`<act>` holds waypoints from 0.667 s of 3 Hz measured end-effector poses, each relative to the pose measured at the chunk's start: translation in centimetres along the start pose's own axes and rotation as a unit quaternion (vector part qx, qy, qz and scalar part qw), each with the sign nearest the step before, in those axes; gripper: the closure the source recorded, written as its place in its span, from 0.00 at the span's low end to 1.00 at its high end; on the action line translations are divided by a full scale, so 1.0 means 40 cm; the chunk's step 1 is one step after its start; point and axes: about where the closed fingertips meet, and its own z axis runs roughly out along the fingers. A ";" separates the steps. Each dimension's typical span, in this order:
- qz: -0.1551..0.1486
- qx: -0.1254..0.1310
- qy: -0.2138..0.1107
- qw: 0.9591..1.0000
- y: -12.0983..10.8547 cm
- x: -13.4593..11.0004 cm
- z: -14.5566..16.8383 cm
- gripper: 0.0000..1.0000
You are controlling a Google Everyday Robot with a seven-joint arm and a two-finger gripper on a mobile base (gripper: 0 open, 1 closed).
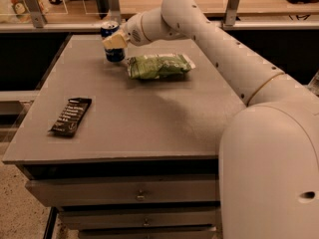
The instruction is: Move pepsi can near green jalapeno chip bag
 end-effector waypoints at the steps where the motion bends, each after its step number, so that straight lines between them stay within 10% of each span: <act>1: 0.003 -0.005 0.002 1.000 0.006 0.012 0.003 0.00; 2: -0.005 -0.006 0.013 1.000 0.008 0.013 0.004 0.00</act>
Offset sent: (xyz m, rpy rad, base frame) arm -0.0027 -0.0036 -0.0059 -0.0057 0.0129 0.0077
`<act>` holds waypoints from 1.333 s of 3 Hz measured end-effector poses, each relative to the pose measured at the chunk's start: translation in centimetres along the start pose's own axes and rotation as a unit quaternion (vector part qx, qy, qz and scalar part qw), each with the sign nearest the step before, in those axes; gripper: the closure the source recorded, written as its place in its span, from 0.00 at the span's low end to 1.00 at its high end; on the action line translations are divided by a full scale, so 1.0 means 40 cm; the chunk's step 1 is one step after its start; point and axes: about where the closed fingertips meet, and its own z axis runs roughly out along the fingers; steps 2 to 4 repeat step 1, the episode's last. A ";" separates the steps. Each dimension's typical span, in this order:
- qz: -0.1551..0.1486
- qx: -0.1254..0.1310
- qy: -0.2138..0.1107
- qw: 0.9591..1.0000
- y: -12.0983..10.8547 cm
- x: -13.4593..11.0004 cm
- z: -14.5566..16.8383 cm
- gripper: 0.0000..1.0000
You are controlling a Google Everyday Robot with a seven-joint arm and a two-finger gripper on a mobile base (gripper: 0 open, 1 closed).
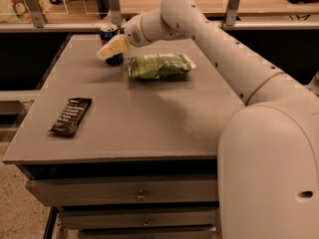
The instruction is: Move pepsi can near green jalapeno chip bag
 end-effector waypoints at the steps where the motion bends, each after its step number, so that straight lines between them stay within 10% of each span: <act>1: -0.001 0.000 0.002 1.000 0.000 0.001 0.000 0.00; 4: -0.001 0.000 0.002 1.000 0.000 0.001 0.000 0.00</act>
Offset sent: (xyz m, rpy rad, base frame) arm 0.0000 0.0000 0.0000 0.0000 0.0000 0.0000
